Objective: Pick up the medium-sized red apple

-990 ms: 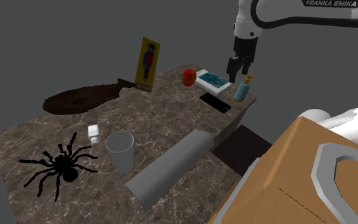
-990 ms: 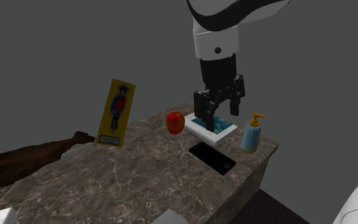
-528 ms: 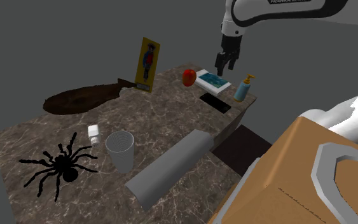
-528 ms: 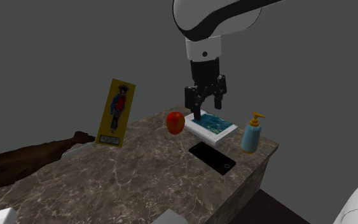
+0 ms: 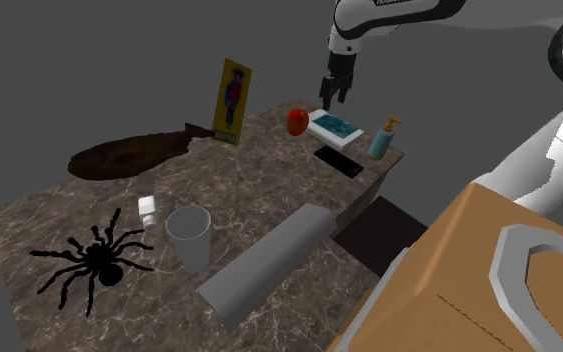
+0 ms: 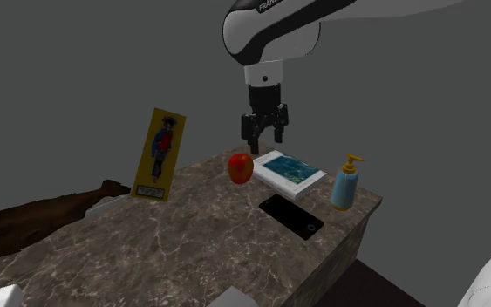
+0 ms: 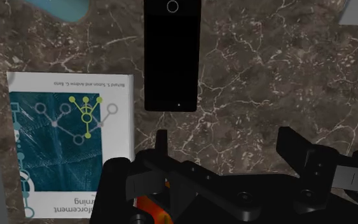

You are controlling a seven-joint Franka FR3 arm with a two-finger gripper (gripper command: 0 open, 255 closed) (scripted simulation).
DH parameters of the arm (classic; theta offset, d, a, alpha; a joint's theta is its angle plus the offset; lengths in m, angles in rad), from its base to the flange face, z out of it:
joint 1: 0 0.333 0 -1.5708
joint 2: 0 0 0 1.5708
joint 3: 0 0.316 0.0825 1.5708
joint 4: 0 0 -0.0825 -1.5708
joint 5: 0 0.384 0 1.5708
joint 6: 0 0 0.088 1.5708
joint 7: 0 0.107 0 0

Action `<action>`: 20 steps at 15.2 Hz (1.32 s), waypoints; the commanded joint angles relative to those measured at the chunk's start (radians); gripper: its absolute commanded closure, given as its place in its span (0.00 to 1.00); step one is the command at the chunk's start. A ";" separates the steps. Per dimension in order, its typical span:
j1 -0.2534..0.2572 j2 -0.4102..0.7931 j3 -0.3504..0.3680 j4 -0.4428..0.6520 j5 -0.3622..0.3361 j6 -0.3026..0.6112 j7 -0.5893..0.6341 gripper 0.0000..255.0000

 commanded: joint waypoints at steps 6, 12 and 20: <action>-0.025 0.272 -0.027 0.263 0.087 0.020 -0.131 0.00; -0.070 0.526 -0.021 0.571 0.165 -0.031 -0.221 0.00; -0.069 0.542 -0.018 0.494 0.169 0.062 -0.229 0.00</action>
